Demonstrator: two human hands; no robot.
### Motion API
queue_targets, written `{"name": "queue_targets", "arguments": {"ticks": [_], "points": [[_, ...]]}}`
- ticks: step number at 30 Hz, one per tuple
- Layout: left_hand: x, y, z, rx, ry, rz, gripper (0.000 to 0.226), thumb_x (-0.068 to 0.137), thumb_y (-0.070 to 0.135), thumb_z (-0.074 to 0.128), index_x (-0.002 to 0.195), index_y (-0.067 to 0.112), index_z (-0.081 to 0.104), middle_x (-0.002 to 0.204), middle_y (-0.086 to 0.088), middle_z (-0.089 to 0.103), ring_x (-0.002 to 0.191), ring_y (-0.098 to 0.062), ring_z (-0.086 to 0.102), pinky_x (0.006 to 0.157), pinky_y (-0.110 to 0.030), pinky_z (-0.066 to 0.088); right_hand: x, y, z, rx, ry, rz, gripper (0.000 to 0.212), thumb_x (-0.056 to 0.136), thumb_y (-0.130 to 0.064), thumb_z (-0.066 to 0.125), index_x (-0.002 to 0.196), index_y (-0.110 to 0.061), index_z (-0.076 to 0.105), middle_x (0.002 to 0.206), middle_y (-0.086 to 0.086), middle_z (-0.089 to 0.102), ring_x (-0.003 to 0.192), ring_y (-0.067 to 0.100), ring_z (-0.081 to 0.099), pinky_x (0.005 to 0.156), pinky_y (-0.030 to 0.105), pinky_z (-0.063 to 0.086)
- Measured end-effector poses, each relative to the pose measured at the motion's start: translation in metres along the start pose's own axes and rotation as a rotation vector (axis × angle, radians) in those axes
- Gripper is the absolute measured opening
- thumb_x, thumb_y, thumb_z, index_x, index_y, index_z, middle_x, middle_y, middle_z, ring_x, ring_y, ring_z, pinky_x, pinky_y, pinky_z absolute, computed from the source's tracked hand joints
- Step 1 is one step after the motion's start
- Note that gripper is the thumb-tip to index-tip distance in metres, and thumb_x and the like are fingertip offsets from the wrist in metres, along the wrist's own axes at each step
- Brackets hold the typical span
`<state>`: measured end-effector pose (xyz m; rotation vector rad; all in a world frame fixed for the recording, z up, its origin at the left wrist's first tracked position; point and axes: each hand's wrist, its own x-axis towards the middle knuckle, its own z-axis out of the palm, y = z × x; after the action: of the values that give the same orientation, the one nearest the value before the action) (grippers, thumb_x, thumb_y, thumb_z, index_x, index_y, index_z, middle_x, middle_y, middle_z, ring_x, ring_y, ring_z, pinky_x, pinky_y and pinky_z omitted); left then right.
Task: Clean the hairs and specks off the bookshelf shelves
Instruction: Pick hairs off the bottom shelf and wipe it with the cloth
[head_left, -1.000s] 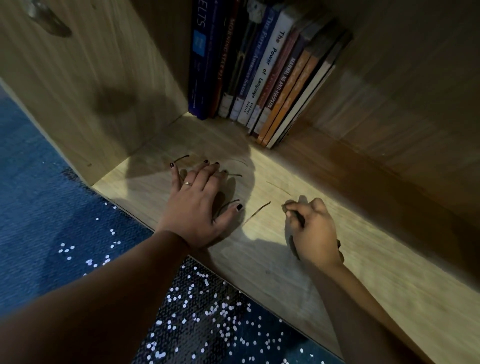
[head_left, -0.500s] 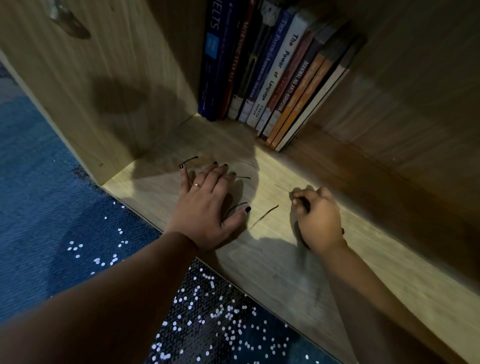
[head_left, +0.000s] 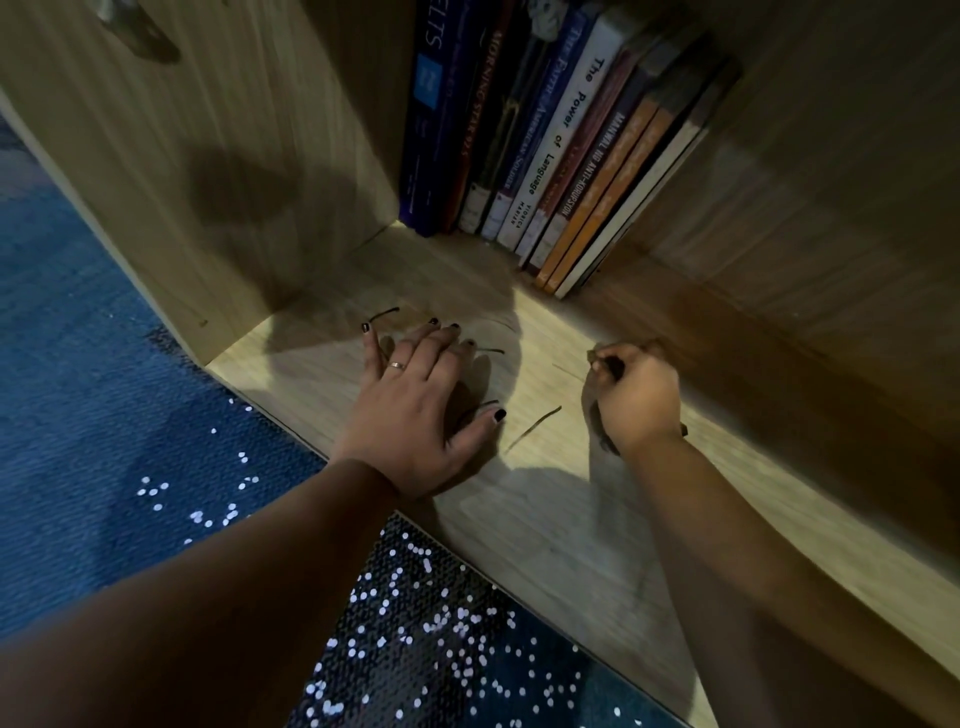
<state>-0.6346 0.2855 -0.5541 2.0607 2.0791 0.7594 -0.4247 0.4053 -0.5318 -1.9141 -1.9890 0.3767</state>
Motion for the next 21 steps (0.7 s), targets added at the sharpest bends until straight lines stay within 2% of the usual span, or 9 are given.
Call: {"name": "queue_targets", "arguments": {"ticks": [2,5,8,10,15,17,21], "points": [[0.0,0.001,0.0,0.003,-0.001,-0.002,0.071,0.089,0.068,0.038,0.14,0.02,0.048,0.145,-0.004,0.046,0.139,-0.025,0.035,0.116,-0.064,0.009,-0.004,-0.002,-0.001,-0.025,-0.01,-0.019,0.022,0.093,-0.015,0.055,0.111,-0.015,0.067,0.118,0.009,0.054,0.093,0.022,0.058,0.089,0.026,0.046],[0.0,0.001,-0.001,-0.003,-0.002,-0.004,0.072,0.089,0.068,0.038,0.14,0.019,0.048,0.146,-0.005,0.046,0.14,-0.025,0.034,0.117,-0.064,0.008,-0.016,-0.003,0.001,0.013,-0.045,-0.107,0.021,0.093,-0.009,0.055,0.112,-0.008,0.065,0.101,-0.003,0.048,0.083,0.008,0.049,0.083,0.007,0.033],[0.0,0.001,-0.001,-0.006,-0.007,-0.004,0.072,0.088,0.069,0.037,0.139,0.019,0.048,0.145,-0.006,0.047,0.139,-0.026,0.035,0.117,-0.063,0.005,-0.02,-0.003,0.002,-0.037,-0.053,-0.199,0.021,0.092,-0.011,0.057,0.11,-0.01,0.067,0.102,-0.004,0.042,0.092,0.016,0.051,0.088,0.013,0.031],[0.0,0.001,0.0,-0.005,-0.005,-0.005,0.073,0.087,0.068,0.037,0.138,0.018,0.048,0.144,-0.007,0.048,0.138,-0.027,0.036,0.118,-0.063,0.005,-0.017,-0.004,0.001,-0.007,-0.077,-0.244,0.02,0.092,-0.01,0.057,0.108,-0.011,0.068,0.101,-0.004,0.042,0.092,0.016,0.051,0.09,0.014,0.032],[0.0,0.001,0.0,-0.006,0.001,-0.012,0.074,0.086,0.069,0.038,0.139,0.017,0.047,0.144,-0.006,0.048,0.138,-0.027,0.037,0.118,-0.063,0.004,-0.009,-0.023,0.008,0.034,-0.133,-0.315,0.019,0.091,-0.011,0.058,0.105,-0.016,0.071,0.101,0.002,0.049,0.094,0.021,0.056,0.093,0.028,0.044],[0.0,0.002,0.0,-0.005,0.001,-0.017,0.074,0.086,0.069,0.038,0.139,0.017,0.047,0.143,-0.007,0.049,0.137,-0.027,0.038,0.117,-0.063,0.005,-0.009,-0.022,0.003,0.033,-0.158,-0.319,0.019,0.091,-0.013,0.058,0.105,-0.018,0.071,0.099,-0.001,0.047,0.092,0.019,0.055,0.09,0.026,0.044],[0.001,0.002,-0.003,0.005,-0.011,-0.014,0.075,0.086,0.069,0.037,0.139,0.017,0.047,0.141,-0.007,0.05,0.135,-0.028,0.04,0.117,-0.064,0.008,-0.021,0.01,-0.019,-0.037,-0.17,-0.31,0.022,0.092,-0.015,0.058,0.109,-0.022,0.07,0.097,-0.006,0.043,0.088,0.011,0.047,0.084,0.018,0.033]]}}
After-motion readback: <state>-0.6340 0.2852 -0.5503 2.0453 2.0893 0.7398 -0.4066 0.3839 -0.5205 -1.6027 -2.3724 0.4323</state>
